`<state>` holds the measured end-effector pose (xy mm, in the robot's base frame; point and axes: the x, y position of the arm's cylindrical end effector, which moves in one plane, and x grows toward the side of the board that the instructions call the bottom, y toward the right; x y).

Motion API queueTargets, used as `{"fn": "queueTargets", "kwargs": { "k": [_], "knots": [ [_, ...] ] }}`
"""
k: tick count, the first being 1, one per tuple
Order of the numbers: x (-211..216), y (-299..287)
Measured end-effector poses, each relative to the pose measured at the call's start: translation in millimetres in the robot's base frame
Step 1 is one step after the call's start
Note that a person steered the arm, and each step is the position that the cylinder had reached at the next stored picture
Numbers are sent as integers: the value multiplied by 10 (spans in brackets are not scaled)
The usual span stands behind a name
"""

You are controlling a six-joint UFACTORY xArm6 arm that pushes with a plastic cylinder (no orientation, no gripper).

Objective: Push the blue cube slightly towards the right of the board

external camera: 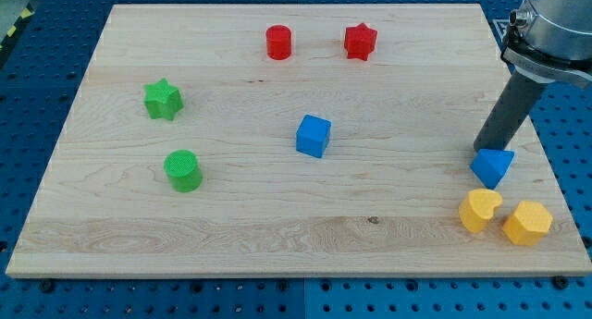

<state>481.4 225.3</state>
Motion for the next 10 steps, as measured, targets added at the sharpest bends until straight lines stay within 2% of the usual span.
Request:
{"fn": "queueTargets", "kwargs": {
  "k": [5,10],
  "knots": [
    [316,-60],
    [91,-359]
  ]
}}
